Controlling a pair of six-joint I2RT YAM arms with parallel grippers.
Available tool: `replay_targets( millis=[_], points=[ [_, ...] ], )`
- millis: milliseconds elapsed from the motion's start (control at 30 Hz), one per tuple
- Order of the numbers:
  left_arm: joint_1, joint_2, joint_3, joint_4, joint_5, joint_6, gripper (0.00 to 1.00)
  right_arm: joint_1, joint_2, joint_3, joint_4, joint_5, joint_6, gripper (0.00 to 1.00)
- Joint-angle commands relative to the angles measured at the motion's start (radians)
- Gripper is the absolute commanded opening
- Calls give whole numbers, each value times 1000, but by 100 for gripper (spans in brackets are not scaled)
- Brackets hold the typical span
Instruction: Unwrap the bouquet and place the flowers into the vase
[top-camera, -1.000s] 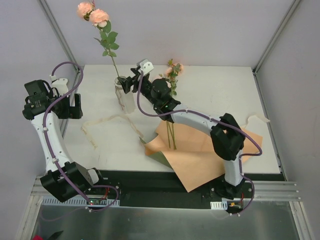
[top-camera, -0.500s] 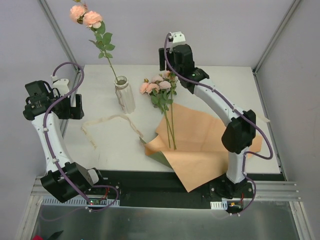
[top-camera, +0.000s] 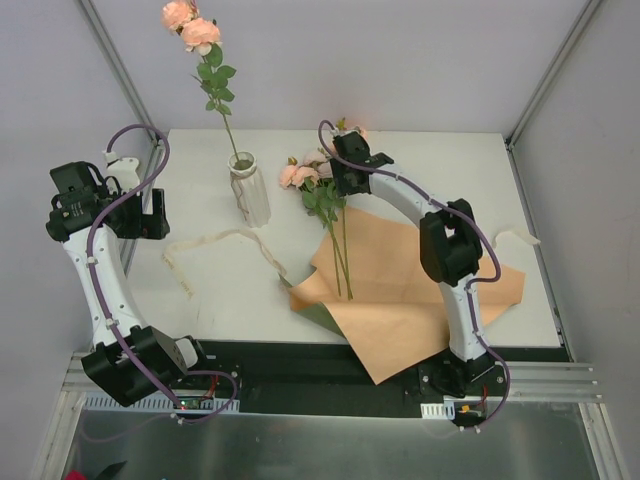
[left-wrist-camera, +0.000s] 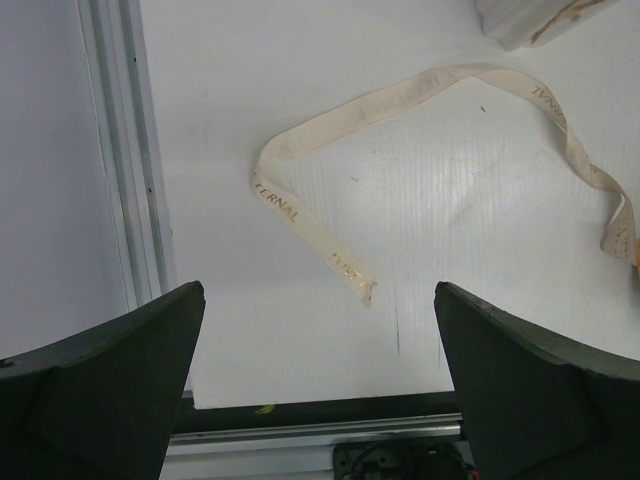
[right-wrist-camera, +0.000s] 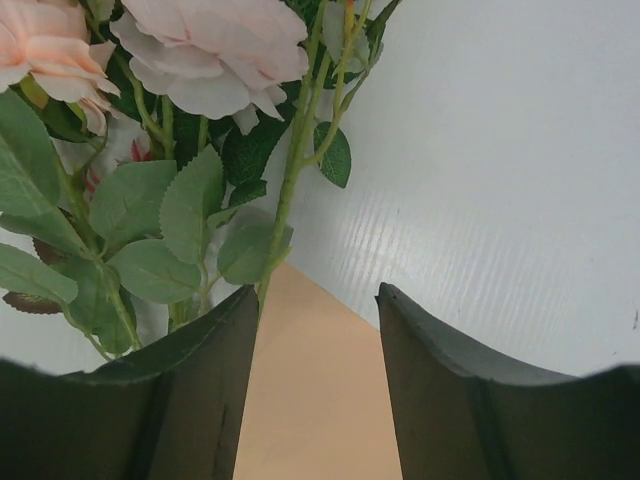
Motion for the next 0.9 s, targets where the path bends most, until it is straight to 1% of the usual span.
replay_targets(
  millis=[0,67,200,333,400,567,633,867],
  points=[
    [5,-18,0,-21,22,31,99,-6,11,-2,13,-30,37,52],
    [4,-21,1,-26,19,34,99,-8,29,7,18,-47,47,49],
    [4,-21,0,-31,12,42,99,-9,93,54,16,-62,59,47],
    [4,-20,4,-35,10,45,99,-12,152,135,12,-69,64,44],
    [2,-20,7,-38,7,49,99,-20,192,186,-19,-79,71,43],
    [2,-15,7,-41,-5,59,99,-34,221,237,-27,-95,87,41],
    [2,-14,4,-38,-8,62,99,-41,238,264,-59,-102,96,40],
    [2,-9,0,-40,-14,71,99,-55,284,340,-122,-141,114,31]
  ],
)
